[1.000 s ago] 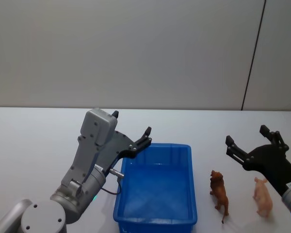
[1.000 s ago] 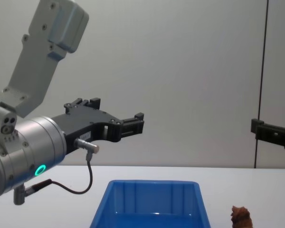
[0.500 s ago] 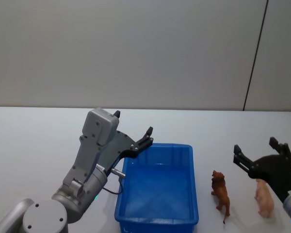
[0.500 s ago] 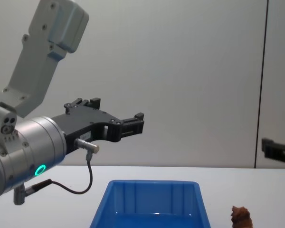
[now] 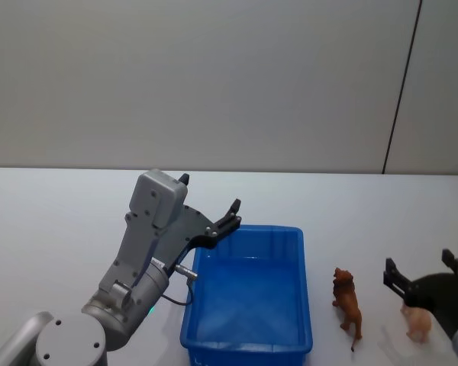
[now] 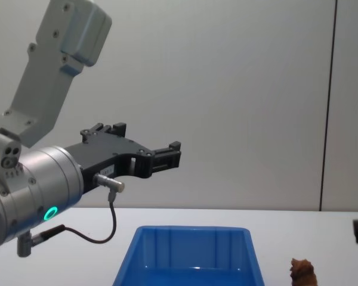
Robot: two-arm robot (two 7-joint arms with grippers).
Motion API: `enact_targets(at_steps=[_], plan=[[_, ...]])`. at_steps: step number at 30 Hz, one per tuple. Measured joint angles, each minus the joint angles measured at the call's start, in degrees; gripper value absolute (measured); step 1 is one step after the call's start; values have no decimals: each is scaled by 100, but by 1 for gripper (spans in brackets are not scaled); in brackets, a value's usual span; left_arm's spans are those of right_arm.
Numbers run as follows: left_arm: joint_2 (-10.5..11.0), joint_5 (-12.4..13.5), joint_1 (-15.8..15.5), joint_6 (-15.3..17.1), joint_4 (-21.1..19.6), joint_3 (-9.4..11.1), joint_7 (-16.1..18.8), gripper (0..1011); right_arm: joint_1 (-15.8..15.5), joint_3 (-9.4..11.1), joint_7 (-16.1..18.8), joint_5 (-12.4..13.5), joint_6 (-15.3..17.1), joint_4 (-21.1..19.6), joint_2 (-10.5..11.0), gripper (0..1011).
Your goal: Pick up the two dolls from the table and place them into the box.
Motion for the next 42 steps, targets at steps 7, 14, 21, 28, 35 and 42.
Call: enact_targets(at_steps=[7,14,21,28,35,42], plan=[[0,0,0,0,0,0,0,1001,-35,19,-60,-35,59,190,-22,1001],[0,0,0,0,0,0,0,1001,-14,29,-37,-84,50,458,-64,1001],[0,0,0,0,0,0,0,1001,57,44,30,-127,14,762,-118,1001],[0,0,0,0,0,0,0,1001,142,48,78,-165,-24,1061,-188,1001],[0,0,0,0,0,0,0,1001,213,45,96,-200,-31,1277,-255,1001],[0,0,0,0,0,0,0,1001,283,34,95,-212,15,1494,-327,843]])
